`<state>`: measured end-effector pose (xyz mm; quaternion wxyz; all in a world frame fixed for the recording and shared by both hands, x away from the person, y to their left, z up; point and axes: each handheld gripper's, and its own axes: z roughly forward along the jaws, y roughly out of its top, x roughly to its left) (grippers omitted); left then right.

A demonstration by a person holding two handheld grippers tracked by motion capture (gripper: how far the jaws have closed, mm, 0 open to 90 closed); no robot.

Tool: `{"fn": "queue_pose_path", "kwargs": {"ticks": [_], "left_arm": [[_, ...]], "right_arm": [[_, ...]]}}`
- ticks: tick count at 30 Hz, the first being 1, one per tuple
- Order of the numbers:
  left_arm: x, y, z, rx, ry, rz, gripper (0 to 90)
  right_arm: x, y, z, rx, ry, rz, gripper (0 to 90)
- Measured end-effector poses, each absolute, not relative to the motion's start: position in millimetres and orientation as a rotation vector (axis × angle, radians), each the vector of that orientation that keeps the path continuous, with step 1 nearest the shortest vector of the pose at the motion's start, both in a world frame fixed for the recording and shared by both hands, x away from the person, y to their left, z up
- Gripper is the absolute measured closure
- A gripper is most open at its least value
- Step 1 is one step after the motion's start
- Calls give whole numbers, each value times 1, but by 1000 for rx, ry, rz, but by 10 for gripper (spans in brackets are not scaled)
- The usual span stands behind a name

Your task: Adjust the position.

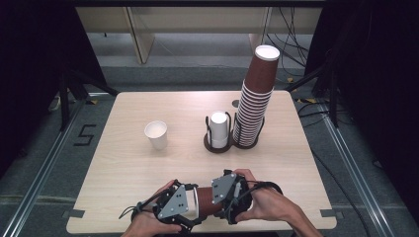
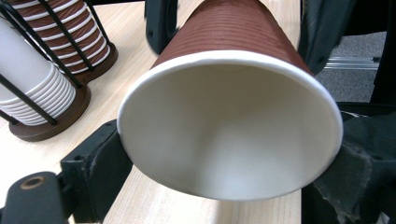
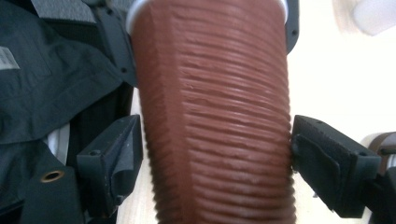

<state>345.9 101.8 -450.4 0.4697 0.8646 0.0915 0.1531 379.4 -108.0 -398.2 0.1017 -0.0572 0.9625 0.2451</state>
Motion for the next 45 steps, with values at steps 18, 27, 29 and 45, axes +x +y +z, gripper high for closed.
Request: {"fn": "queue_pose_path", "kwargs": {"ticks": [18,27,29,45], "left_arm": [[353,111,-455,1791,342,252,71],[357,118,-455,1696,405,180,129],[358,116,-456,1675,399,170,110],[354,114,-454,1646,411,191,54]], "right_arm": [[404,-134,-410,-116,2907,1103,192],[412,-151,-404,-21,2853,1361,189],[411,-149,-404,-28,2852,1360,188],[408,-134,-416,-32,2870,1410,184]]}}
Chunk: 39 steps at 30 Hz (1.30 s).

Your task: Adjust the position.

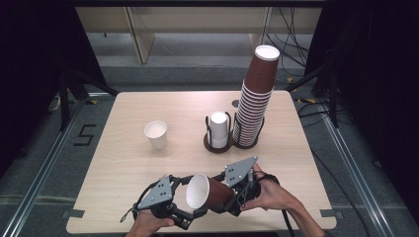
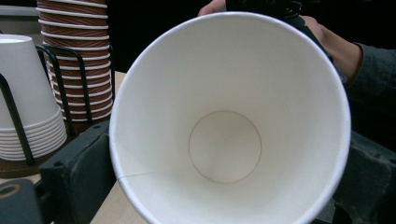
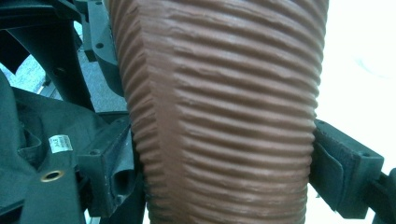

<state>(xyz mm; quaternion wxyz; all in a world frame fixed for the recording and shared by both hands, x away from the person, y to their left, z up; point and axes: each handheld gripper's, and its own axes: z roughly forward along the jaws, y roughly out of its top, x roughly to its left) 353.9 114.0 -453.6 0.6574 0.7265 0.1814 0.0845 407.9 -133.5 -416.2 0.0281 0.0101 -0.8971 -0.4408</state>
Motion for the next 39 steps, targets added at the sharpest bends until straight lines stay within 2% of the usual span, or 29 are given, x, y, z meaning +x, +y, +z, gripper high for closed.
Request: {"fn": "queue_pose_path", "kwargs": {"ticks": [8,11,17,19,22,26,39], "left_arm": [[354,115,-453,1647,377,190,118],[355,116,-453,1653,391,189,120],[357,118,-451,1632,395,191,122],[355,119,-450,1649,404,200,122],[355,118,-450,1642,408,196,117],[356,118,-451,1594,443,183,76],[355,112,-454,1595,441,203,126]], "right_arm": [[409,-132,-421,3,-2743,-1347,190],[409,-133,-421,-23,-2755,-1354,157],[408,-138,-418,-63,-2809,-1304,157],[407,-138,-419,-61,-2812,-1285,163],[406,-134,-423,-47,-2809,-1272,220],[407,-132,-425,-43,-2772,-1317,222],[408,-123,-435,-97,-2672,-1406,215]]}}
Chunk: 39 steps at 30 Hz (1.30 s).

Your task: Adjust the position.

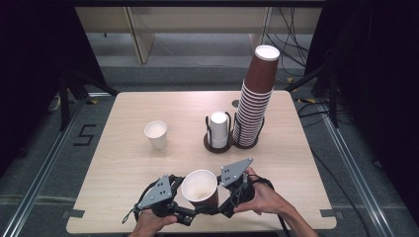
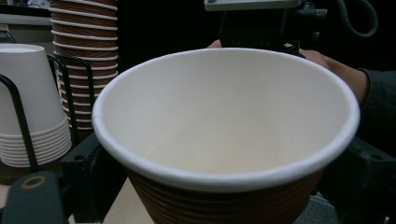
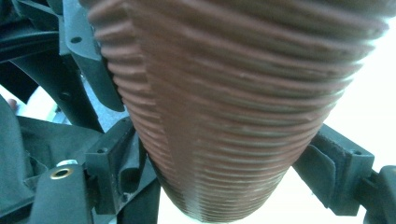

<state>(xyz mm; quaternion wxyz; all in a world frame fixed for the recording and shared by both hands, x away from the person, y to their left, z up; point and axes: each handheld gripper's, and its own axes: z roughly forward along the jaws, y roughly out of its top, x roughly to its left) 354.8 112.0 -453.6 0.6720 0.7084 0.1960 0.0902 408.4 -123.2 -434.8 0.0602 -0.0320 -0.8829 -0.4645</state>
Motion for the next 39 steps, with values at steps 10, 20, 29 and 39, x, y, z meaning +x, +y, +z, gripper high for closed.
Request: {"fn": "queue_pose_path", "kwargs": {"ticks": [10,20,29,39], "left_arm": [[359,125,-448,1592,497,273,138],[371,146,-447,1670,656,512,137],[382,166,-451,1685,780,676,137],[387,178,-455,1681,872,714,137]], "right_arm": [[418,-145,-436,-223,-2690,-1410,170],[426,-175,-436,-377,-2748,-1450,187],[429,-193,-443,-513,-2800,-1443,199],[431,-208,-446,-648,-2811,-1450,202]]}}
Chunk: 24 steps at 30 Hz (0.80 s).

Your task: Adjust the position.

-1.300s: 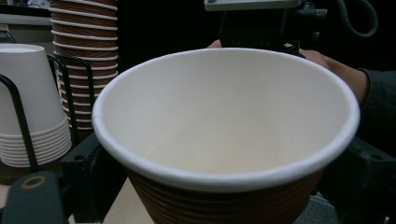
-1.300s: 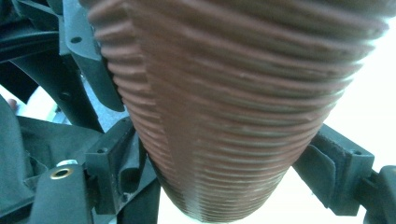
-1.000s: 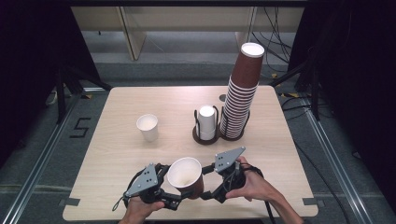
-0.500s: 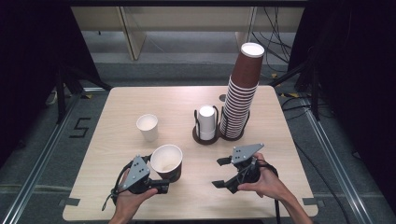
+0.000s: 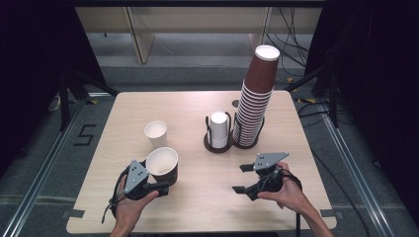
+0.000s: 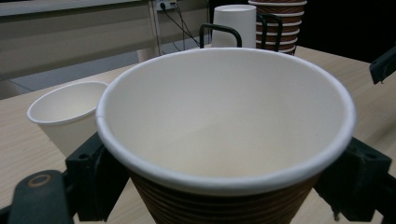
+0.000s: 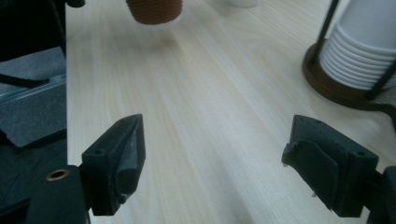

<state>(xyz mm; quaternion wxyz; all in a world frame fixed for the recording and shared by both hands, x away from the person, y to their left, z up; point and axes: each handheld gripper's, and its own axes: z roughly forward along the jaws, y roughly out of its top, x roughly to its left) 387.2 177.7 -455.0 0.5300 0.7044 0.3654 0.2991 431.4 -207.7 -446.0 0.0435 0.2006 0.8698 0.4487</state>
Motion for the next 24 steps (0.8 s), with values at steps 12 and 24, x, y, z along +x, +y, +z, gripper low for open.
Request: {"fn": "queue_pose_path", "kwargs": {"ticks": [12,24], "left_arm": [[390,190,-455,1671,942,758,136],[392,198,-455,1666,980,778,135]], "right_arm": [[431,-222,-450,674,2643,1365,193],[431,-229,-455,708,2641,1352,192]]}}
